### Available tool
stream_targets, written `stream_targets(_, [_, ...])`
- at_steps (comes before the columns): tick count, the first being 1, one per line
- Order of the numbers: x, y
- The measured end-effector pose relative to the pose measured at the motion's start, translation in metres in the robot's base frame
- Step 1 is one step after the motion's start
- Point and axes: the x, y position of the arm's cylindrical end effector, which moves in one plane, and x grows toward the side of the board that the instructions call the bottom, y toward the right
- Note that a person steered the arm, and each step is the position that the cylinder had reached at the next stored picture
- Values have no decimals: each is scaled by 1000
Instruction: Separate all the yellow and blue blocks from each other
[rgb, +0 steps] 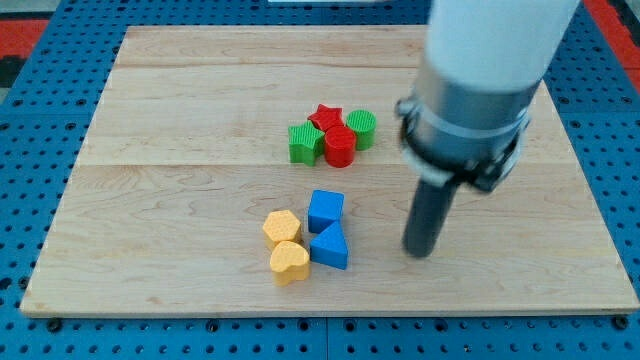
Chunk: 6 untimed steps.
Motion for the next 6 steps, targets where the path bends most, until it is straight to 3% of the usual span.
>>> stream_targets(1, [34,-66])
stream_targets(2, [18,-124])
stream_targets(5, [-27,-106])
stream_targets(6, [-91,-104])
